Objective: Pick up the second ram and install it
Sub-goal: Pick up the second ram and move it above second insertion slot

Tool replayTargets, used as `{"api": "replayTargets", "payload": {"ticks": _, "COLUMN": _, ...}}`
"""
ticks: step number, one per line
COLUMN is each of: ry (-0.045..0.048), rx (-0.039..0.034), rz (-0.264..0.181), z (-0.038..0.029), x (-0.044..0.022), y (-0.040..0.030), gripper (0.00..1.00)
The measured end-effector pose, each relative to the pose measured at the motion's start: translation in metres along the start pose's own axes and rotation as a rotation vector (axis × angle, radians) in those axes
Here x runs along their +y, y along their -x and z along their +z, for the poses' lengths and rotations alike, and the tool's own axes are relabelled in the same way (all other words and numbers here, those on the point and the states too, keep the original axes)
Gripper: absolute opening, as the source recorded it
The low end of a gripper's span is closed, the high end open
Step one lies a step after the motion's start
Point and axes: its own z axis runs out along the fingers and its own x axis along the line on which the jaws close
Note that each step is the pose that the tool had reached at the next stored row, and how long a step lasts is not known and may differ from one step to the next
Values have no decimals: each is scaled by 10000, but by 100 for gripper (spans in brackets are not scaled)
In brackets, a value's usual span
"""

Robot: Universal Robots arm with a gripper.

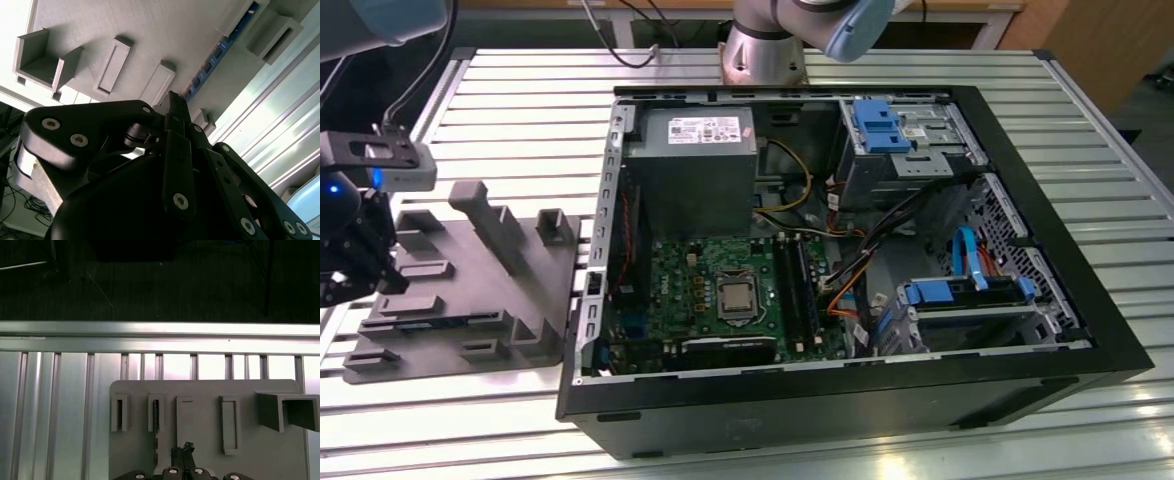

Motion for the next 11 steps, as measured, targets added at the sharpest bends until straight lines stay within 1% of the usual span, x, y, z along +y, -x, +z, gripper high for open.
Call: {"api": "replayTargets", "payload": {"ticks": 11, "ry": 3, "rx": 1, "rz": -15, "z": 22, "x": -1, "y": -40, "gripper": 11}}
